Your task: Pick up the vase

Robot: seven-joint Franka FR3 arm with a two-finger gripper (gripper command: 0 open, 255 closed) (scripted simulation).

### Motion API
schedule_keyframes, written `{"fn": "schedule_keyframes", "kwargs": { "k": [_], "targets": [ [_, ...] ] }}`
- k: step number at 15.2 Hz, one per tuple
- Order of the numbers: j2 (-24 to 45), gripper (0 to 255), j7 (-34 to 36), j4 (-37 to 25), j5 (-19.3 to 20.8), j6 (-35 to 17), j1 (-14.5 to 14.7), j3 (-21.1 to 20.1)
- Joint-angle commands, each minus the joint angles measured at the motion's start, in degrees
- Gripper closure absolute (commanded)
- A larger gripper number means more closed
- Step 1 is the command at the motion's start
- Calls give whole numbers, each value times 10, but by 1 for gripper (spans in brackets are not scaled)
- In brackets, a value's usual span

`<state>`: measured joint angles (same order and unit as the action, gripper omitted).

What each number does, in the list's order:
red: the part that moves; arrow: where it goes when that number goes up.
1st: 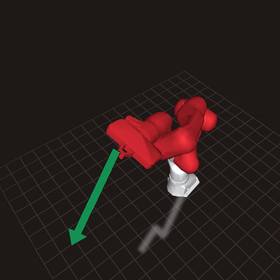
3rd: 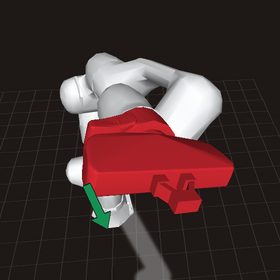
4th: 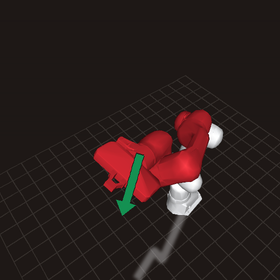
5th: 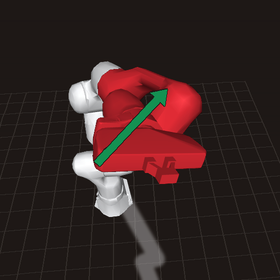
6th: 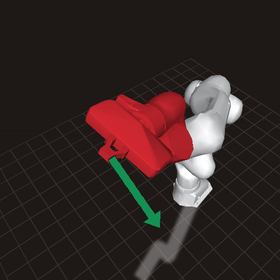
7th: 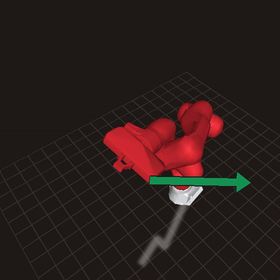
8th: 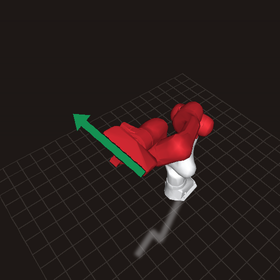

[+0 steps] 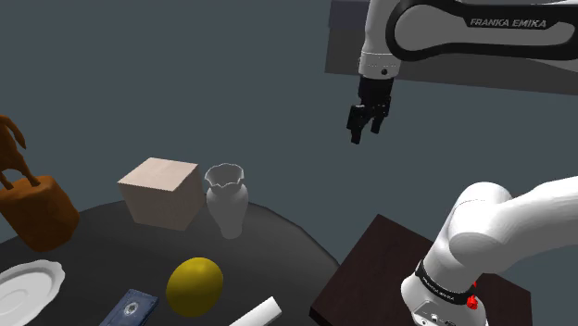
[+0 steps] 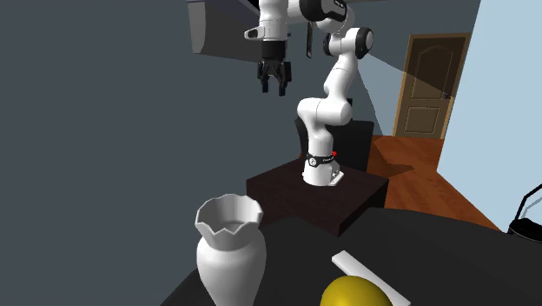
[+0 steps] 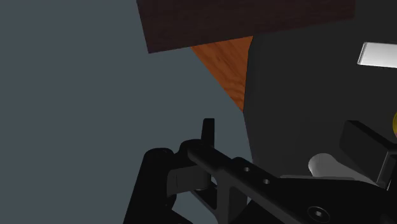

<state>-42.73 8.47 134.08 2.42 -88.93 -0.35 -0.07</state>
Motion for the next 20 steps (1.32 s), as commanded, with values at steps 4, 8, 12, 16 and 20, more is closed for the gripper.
{"fn": "schedule_keyframes", "kwargs": {
  "k": [4, 8, 12, 16, 20],
  "targets": [
    [49, 0, 26, -11, -6, -39, 8, -27],
    [120, 0, 62, -37, -7, -85, 16, -62],
    [196, 0, 99, -75, 2, -124, 22, -96],
    [278, 0, 139, -124, 22, -153, 27, -127],
    [365, 0, 182, -185, 54, -170, 33, -153]
  ]
}}
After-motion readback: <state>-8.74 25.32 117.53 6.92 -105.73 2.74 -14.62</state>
